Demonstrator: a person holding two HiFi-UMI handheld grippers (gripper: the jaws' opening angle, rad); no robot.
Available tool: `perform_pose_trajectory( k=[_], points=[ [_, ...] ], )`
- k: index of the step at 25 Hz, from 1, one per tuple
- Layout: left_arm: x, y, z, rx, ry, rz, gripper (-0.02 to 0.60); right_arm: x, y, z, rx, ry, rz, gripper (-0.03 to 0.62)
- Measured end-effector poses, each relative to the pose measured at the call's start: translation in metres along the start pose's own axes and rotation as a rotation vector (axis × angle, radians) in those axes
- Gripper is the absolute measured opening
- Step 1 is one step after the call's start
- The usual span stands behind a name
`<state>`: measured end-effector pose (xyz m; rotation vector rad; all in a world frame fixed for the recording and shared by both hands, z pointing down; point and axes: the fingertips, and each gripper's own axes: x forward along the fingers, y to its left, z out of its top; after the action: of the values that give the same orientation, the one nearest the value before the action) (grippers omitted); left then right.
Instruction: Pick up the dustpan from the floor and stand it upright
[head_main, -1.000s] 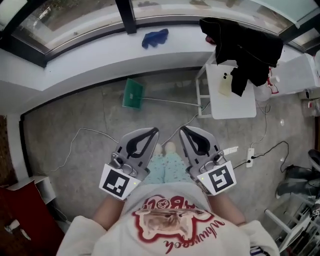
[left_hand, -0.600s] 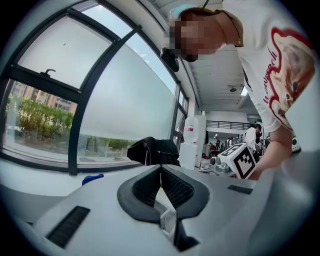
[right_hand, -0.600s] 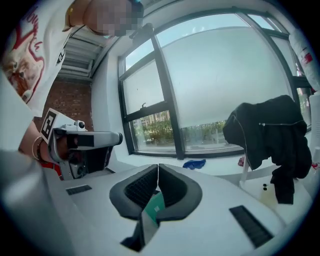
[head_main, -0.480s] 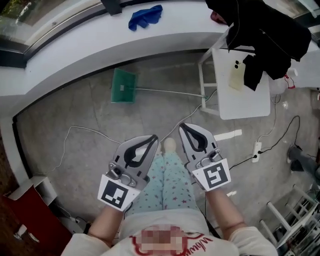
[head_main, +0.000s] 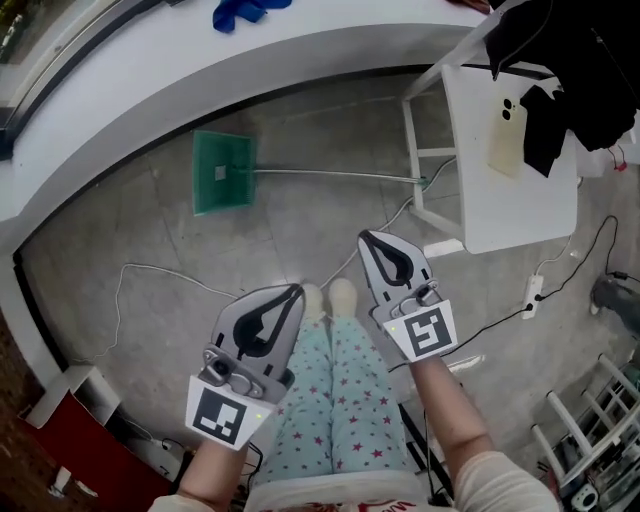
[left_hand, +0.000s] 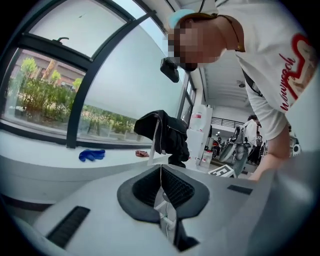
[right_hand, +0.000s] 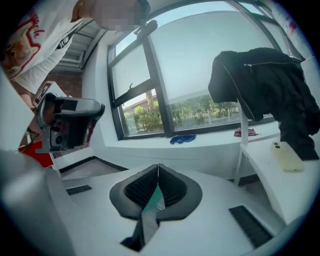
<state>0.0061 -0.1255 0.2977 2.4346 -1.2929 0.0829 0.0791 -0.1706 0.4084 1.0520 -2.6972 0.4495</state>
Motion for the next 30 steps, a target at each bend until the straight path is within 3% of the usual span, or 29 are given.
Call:
perform_pose_trajectory(
  k=[3, 8, 16, 18, 21, 26, 30],
  points=[
    [0.012, 0.012, -0.027, -0.016, 0.021, 0.010, 0.021, 0.014, -0.032, -0.058, 0.040, 0.071, -0.037, 0.025],
    [0.021, 0.023, -0.073, -0.039, 0.061, 0.003, 0.021, 0.041, -0.081, -0.151, 0.169, 0.092, -0.112, 0.025],
    [0.016, 0.034, -0.137, -0.048, 0.118, 0.010, 0.021, 0.079, -0.143, -0.299, 0.439, 0.205, -0.188, 0.031],
    [0.012, 0.037, -0.153, -0.041, 0.136, 0.012, 0.021, 0.086, -0.155, -0.330, 0.512, 0.244, -0.211, 0.141],
    [0.007, 0.043, -0.175, -0.051, 0.158, 0.024, 0.021, 0.097, -0.179, -0.360, 0.706, 0.227, -0.293, 0.199],
    [0.005, 0.048, -0.192, -0.052, 0.170, 0.032, 0.021, 0.099, -0.214, -0.391, 1.002, 0.107, -0.477, 0.201],
    [0.006, 0.048, -0.195, -0.033, 0.172, 0.027, 0.021, 0.103, -0.228, -0.412, 1.061, 0.097, -0.525, 0.202]
  ],
)
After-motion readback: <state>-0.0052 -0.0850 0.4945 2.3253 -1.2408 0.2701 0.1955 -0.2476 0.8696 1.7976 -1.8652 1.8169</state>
